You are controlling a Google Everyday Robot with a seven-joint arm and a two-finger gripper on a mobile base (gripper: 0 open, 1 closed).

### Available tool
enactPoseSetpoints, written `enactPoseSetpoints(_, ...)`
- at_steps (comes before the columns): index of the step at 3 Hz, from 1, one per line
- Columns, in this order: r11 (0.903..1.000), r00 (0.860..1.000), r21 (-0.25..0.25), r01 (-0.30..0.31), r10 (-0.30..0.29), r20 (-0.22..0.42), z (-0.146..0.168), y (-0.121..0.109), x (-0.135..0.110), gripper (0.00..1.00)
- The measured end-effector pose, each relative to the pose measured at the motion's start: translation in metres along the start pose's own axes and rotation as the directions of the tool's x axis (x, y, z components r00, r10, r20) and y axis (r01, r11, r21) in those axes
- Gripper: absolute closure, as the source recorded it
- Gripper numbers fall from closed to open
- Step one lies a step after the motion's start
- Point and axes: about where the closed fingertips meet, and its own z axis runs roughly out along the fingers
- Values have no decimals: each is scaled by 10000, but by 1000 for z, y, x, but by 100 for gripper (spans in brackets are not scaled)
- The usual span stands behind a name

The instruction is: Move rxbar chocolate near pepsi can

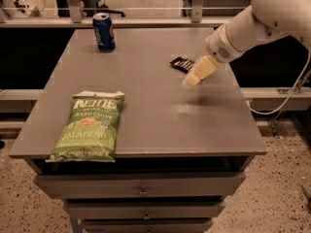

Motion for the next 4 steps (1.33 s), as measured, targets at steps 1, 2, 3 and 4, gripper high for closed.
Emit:
enactPoseSetpoints(1,9951,9954,247,-960,958,82,34,-29,3,0)
enactPoseSetpoints(2,9827,9827,137,-1849,1848,106,60,-45,8,1)
enactPoseSetpoints(3,9717,9717,-96,-2361,2362,77,75,-50,7,18)
enactPoseSetpoints(4,9648,9654,-380,-2604,2608,69,78,-52,3,41)
